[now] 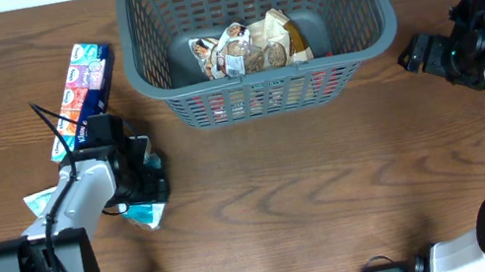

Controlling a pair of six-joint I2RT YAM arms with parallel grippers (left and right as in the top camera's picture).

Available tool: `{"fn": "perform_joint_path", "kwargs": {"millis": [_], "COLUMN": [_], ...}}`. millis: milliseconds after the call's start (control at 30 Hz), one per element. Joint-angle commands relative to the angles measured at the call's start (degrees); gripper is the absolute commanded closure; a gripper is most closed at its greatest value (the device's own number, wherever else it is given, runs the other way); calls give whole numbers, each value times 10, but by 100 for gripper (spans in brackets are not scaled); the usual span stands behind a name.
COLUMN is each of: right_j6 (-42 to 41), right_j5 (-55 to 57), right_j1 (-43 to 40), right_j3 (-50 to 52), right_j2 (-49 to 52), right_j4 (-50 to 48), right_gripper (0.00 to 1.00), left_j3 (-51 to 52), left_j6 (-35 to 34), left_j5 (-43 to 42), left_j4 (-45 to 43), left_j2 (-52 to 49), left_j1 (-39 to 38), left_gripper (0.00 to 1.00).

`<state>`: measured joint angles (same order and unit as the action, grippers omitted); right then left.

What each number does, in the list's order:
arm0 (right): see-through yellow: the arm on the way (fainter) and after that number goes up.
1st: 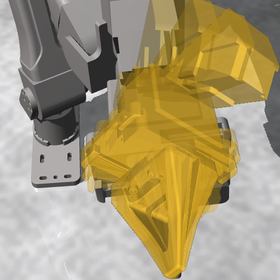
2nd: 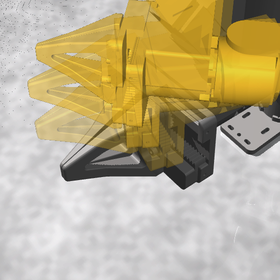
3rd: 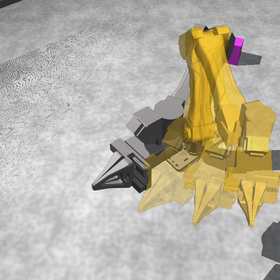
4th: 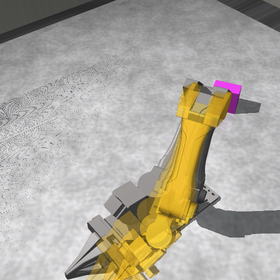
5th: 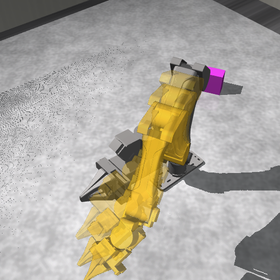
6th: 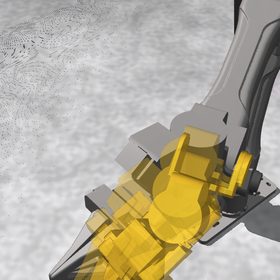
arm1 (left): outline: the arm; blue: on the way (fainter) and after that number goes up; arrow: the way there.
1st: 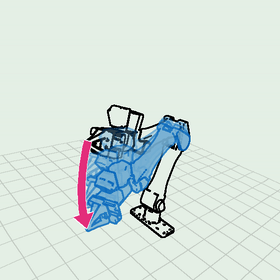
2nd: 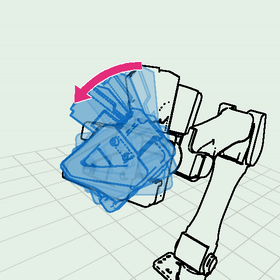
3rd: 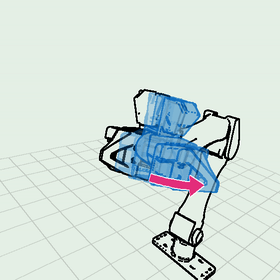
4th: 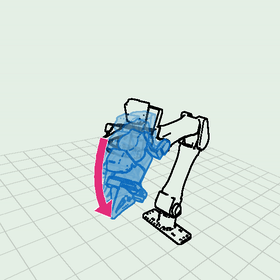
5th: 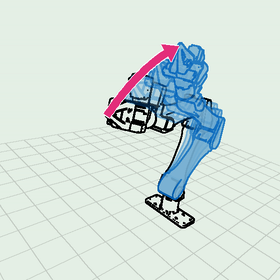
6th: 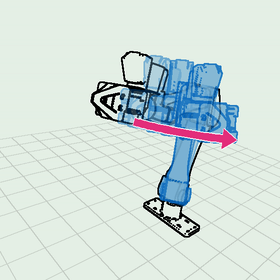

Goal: Pack container
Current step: 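Lower the left gripper onto the blue tissue packet and grasp it, then lift the blue tissue packet with the left gripper and drop it into the basket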

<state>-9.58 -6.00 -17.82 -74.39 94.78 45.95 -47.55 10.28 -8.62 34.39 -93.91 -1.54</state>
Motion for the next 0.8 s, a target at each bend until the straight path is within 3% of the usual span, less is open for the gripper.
{"fn": "perform_joint_path", "kwargs": {"millis": [0, 33, 333, 533, 767], "right_j6": [11, 11, 11, 11, 11], "right_j5": [-3, -3, -2, -2, -2], "right_j1": [2, 2, 2, 2, 2], "right_j3": [3, 3, 3, 3, 3], "right_j2": [0, 0, 0, 0, 0], "right_j4": [-1, -1, -2, -2, -4], "right_gripper": [1, 1, 1, 1, 1], "left_j3": [4, 4, -2, -25, -29], "left_j6": [6, 6, -20, -31, -38], "left_j5": [-2, -2, -2, -2, -2], "left_j4": [2, 2, 12, 47, 59], "left_j2": [-17, -17, -6, 48, 181], "left_j1": [2, 2, 2, 2, 2], "left_gripper": [52, 64, 92, 94, 94]}}
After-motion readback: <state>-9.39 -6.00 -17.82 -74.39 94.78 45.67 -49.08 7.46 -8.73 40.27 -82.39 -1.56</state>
